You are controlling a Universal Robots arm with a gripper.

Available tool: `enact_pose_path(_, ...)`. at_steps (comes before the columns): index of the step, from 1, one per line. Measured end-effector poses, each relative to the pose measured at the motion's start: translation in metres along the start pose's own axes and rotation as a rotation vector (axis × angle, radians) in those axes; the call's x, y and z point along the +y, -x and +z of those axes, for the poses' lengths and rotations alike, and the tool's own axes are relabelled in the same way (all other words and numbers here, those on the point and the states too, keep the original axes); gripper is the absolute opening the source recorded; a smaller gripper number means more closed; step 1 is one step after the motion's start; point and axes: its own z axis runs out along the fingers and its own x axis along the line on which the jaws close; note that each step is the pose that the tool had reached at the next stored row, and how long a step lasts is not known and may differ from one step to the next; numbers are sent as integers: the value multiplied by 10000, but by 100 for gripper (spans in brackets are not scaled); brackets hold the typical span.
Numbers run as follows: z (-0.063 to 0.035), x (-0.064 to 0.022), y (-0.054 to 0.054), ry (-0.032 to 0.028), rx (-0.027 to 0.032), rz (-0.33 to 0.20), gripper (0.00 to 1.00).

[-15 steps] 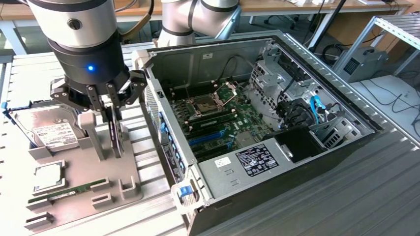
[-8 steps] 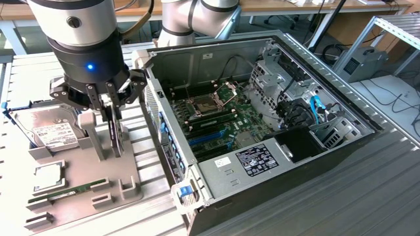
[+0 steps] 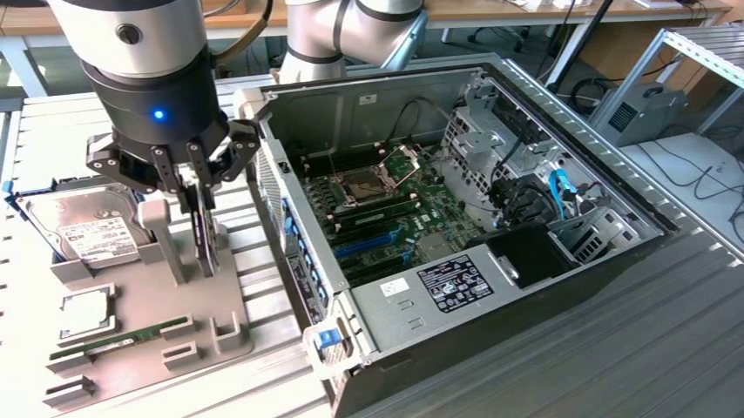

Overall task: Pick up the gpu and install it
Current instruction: 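Pick up the gpu and move the gpu toward the slot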

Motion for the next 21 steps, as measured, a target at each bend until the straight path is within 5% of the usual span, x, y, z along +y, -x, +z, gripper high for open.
enact_pose_path(21,-67,8,2,40,4,1,26)
